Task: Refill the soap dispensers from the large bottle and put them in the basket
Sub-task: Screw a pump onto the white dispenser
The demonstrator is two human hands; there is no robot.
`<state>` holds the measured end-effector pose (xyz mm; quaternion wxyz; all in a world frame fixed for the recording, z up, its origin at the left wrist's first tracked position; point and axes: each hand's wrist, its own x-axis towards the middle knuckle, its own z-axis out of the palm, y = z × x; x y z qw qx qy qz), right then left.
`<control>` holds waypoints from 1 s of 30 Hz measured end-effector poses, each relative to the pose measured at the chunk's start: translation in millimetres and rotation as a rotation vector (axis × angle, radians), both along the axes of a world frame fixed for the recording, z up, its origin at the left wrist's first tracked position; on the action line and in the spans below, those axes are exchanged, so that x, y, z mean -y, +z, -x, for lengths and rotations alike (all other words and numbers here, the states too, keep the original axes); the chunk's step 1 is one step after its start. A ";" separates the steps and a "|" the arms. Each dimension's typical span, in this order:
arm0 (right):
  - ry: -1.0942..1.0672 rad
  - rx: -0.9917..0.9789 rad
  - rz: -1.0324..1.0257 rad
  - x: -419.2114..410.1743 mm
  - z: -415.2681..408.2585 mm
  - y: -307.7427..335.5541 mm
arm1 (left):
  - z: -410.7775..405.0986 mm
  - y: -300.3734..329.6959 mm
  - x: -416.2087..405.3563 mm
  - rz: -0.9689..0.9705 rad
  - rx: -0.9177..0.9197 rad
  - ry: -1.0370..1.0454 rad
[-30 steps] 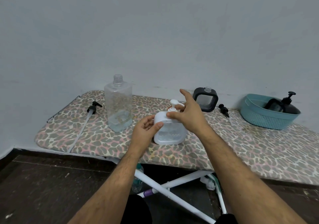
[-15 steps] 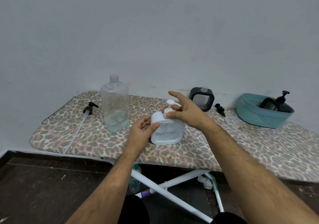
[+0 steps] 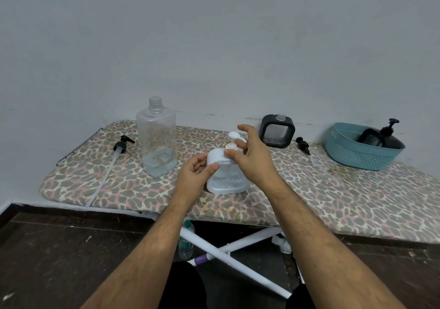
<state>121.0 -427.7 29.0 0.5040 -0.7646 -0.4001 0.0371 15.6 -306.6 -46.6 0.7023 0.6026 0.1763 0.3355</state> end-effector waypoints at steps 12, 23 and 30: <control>0.050 -0.041 0.103 2.9 -6.0 5.7 | 5.1 6.0 1.8 0.010 -0.035 -0.032; 0.127 -0.332 0.145 42.7 -32.8 -12.3 | 9.4 11.8 6.6 -0.090 -0.106 0.017; 0.160 -0.375 0.135 43.0 -28.6 -27.1 | 14.9 11.1 14.8 -0.109 -0.119 0.070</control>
